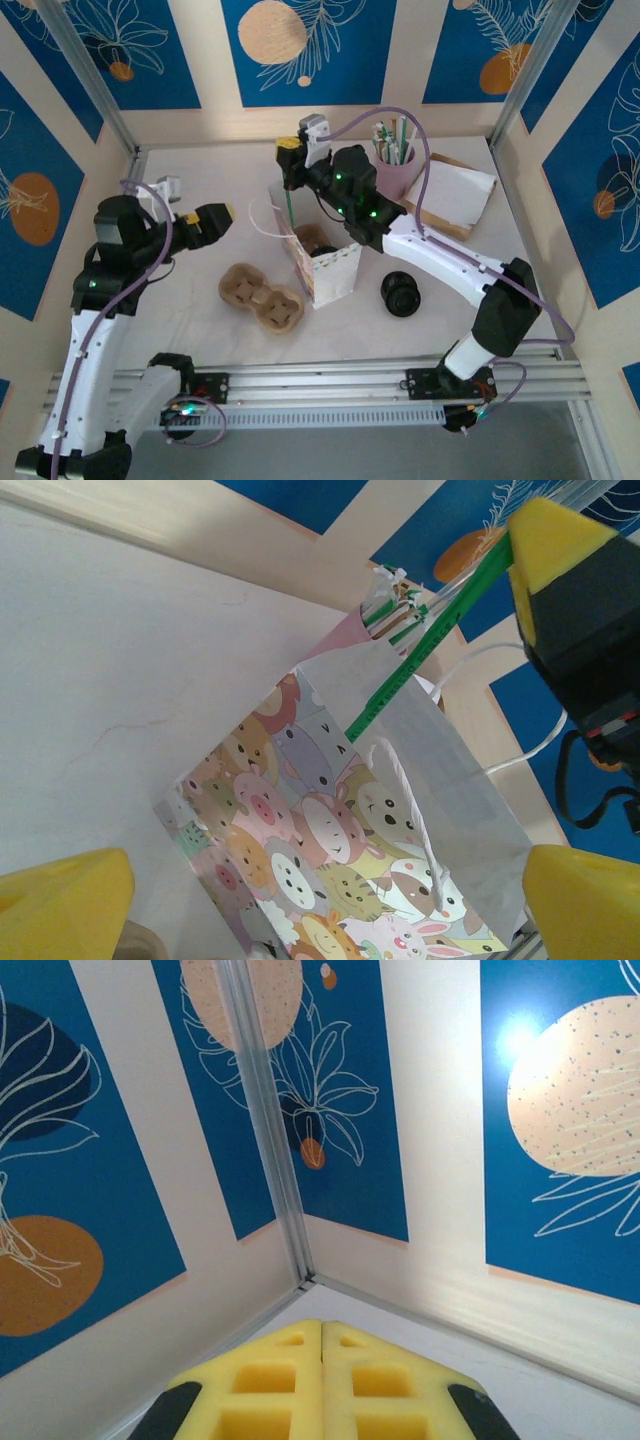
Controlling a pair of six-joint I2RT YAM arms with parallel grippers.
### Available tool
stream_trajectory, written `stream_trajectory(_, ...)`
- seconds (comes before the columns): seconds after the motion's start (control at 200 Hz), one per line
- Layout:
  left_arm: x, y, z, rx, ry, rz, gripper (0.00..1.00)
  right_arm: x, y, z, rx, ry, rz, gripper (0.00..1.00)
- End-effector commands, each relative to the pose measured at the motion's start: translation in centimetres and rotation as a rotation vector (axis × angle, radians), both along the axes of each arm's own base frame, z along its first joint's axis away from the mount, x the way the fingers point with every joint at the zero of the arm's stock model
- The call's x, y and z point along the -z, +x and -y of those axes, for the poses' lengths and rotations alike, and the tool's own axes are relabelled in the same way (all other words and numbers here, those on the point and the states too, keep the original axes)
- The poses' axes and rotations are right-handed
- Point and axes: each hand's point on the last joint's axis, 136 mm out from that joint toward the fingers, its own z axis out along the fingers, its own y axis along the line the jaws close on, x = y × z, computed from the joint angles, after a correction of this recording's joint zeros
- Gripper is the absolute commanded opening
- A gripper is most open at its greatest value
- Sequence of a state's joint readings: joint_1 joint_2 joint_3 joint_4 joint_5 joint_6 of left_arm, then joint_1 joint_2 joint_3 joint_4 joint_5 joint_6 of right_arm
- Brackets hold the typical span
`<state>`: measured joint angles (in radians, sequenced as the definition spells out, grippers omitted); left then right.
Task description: Pack the takeout coffee
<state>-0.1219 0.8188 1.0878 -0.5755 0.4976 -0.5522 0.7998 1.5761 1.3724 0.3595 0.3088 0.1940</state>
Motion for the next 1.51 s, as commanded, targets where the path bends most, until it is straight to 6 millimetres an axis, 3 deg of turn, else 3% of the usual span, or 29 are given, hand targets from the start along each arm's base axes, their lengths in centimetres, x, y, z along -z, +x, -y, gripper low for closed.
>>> stream_trajectory(0.0,-0.7,0.1,0.3,0.02,-0.021,0.022,1.0,-1.1,-0.4,0.9,0.04,0.043,0.05,0.0)
stream_trajectory(0.675,0.3,0.8,1.1,0.049,-0.07,-0.011,1.0,7.9,-2.1,0.8,0.032,-0.025,-0.191,0.0)
stream_trajectory(0.885,0.7,0.8,1.2,0.051,-0.068,-0.02,1.0,9.1,-2.5,0.7,0.031,-0.049,-0.238,0.2)
stream_trajectory(0.97,0.8,0.8,1.1,0.047,-0.07,-0.026,1.0,8.9,-2.9,0.8,0.028,-0.047,-0.241,0.21)
stream_trajectory(1.04,0.6,0.8,1.2,0.05,-0.071,-0.025,1.0,8.6,-3.2,0.9,0.024,-0.049,-0.239,0.27)
stream_trajectory(1.29,-0.3,0.5,1.3,0.058,-0.08,-0.02,1.0,5.6,-4.9,2.1,0.004,-0.026,-0.208,0.4)
stream_trajectory(1.5,-1.7,-0.6,1.3,0.061,-0.104,0.012,1.0,2.9,-6.8,3.3,-0.031,-0.004,-0.197,0.59)
